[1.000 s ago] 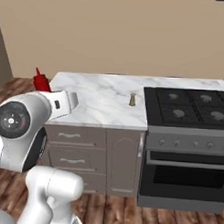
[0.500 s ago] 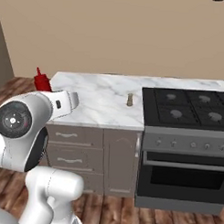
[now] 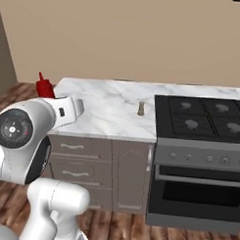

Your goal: Take 2 condiments from the cabinet and move them on the counter near the stove.Make sure the condiments are lined up with each other, next to each other.

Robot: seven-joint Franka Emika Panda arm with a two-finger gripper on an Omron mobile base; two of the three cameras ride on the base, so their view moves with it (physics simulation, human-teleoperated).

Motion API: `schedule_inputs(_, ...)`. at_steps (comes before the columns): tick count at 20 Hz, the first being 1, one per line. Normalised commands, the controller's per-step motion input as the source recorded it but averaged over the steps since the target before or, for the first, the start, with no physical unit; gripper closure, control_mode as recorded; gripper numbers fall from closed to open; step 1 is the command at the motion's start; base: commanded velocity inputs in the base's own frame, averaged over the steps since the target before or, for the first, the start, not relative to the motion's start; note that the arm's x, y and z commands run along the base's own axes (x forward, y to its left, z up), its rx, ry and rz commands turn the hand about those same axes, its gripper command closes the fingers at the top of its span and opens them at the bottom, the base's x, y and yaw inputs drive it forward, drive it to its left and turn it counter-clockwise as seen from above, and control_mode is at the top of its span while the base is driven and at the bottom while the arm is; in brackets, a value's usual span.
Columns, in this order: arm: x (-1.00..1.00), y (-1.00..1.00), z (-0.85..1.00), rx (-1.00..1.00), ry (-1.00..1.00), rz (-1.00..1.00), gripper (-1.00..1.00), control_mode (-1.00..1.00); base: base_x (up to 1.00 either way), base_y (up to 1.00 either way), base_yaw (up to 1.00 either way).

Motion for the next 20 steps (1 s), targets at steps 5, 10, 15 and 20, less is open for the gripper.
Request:
schedule_inputs(5, 0.0, 0.0, 0.0, 0.0, 0.0, 0.0, 1.0, 1.0, 0.45, 0.17, 0.08)
schedule_inputs(10, 0.0, 0.0, 0.0, 0.0, 0.0, 0.0, 1.0, 1.0, 0.49, 0.05, 0.08)
schedule_inputs(15, 0.0, 0.0, 0.0, 0.0, 0.0, 0.0, 1.0, 1.0, 0.51, 0.01, 0.08)
schedule_inputs(20, 0.0, 0.0, 0.0, 0.0, 0.0, 0.0, 1.0, 1.0, 0.51, 0.0, 0.08)
